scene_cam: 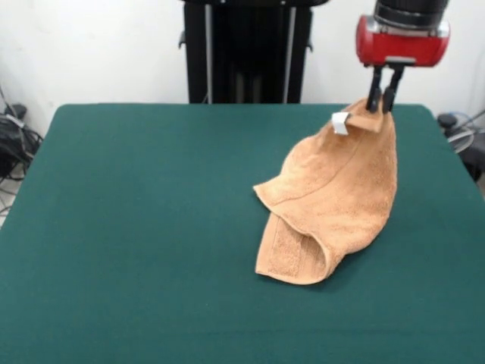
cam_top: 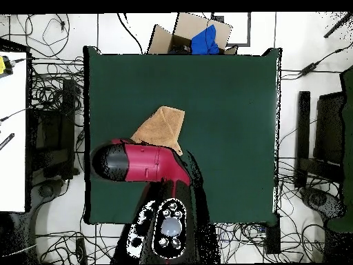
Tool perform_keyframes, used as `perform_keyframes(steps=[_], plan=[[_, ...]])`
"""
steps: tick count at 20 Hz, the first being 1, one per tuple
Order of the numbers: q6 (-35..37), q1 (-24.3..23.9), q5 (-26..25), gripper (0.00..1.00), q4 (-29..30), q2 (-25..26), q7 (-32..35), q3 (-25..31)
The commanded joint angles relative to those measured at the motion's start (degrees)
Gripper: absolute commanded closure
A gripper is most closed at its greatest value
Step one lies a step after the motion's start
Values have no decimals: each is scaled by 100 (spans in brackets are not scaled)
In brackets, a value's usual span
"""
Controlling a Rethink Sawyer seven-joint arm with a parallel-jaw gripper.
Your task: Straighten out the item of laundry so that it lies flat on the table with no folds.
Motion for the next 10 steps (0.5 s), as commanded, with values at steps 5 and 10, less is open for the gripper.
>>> perform_keyframes(steps=[5,10], plan=[[-622,493,549,100,548,416,2129,-226],[-719,756,717,100,549,516,2291,-314]])
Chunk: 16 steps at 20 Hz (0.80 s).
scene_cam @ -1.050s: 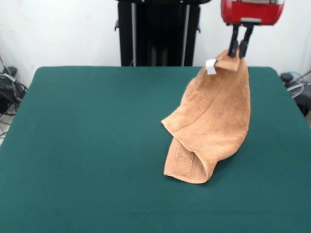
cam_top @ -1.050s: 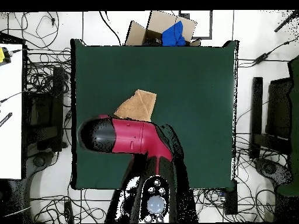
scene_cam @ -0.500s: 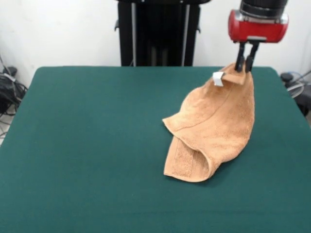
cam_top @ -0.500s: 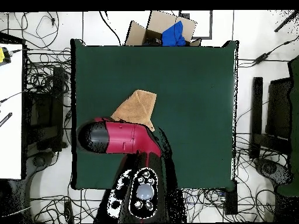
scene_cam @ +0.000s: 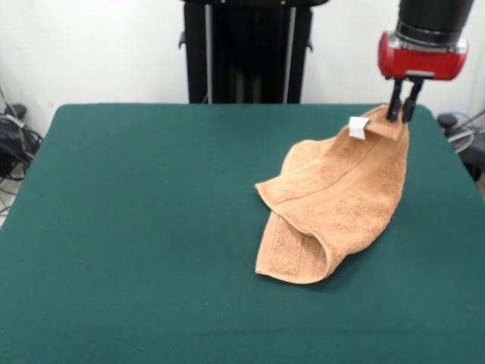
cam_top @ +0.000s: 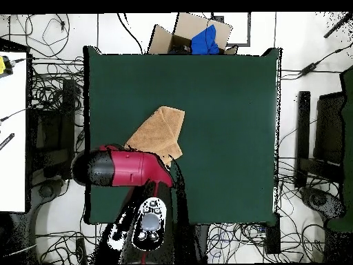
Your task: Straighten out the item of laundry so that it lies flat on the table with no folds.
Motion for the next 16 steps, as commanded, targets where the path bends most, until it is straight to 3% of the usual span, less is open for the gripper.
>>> perform_keyframes(steps=[1,16], plan=[[-368,308,430,100,419,242,1935,-196],[-1276,615,635,100,456,911,2076,-344]])
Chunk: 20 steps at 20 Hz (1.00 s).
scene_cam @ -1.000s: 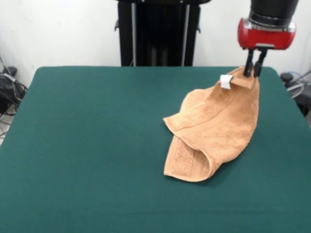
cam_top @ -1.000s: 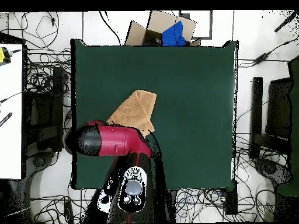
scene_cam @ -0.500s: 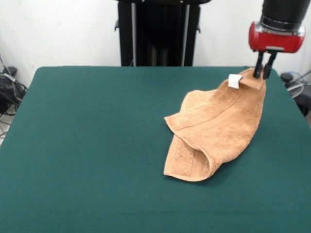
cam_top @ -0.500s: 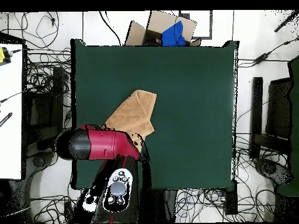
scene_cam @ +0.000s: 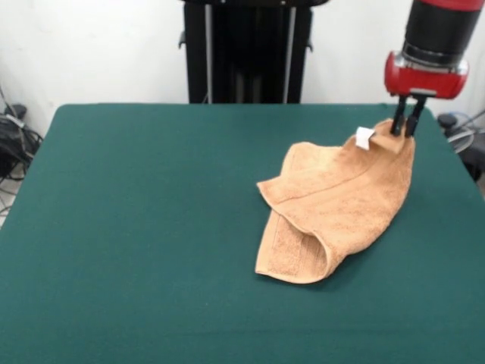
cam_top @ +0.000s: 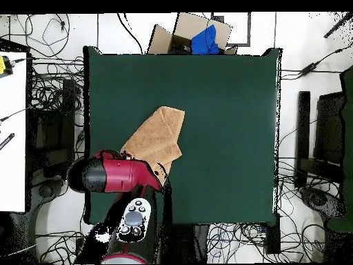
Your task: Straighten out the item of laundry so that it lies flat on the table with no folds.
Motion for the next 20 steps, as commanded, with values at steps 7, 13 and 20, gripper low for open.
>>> perform_keyframes(steps=[7,13,20], plan=[[-971,25,494,100,419,713,1701,77],[-1253,40,637,100,467,871,1700,171],[-1567,295,819,0,424,933,1766,-53]])
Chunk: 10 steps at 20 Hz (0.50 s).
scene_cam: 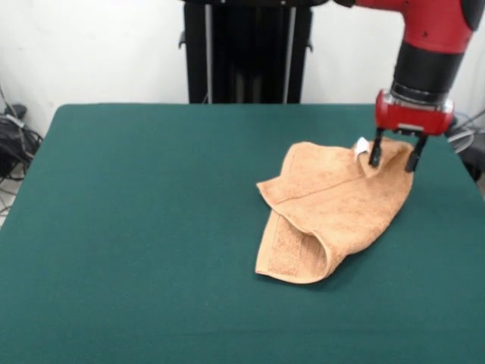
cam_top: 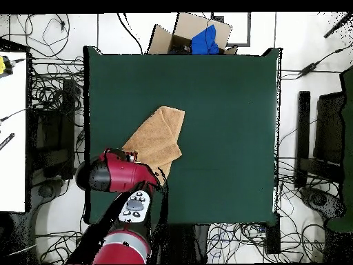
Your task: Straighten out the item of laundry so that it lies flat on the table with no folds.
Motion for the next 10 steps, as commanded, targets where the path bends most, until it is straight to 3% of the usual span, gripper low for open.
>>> perform_keyframes(steps=[1,10], plan=[[-409,206,467,0,440,198,1803,-43],[-592,-291,356,0,644,42,1528,472]])
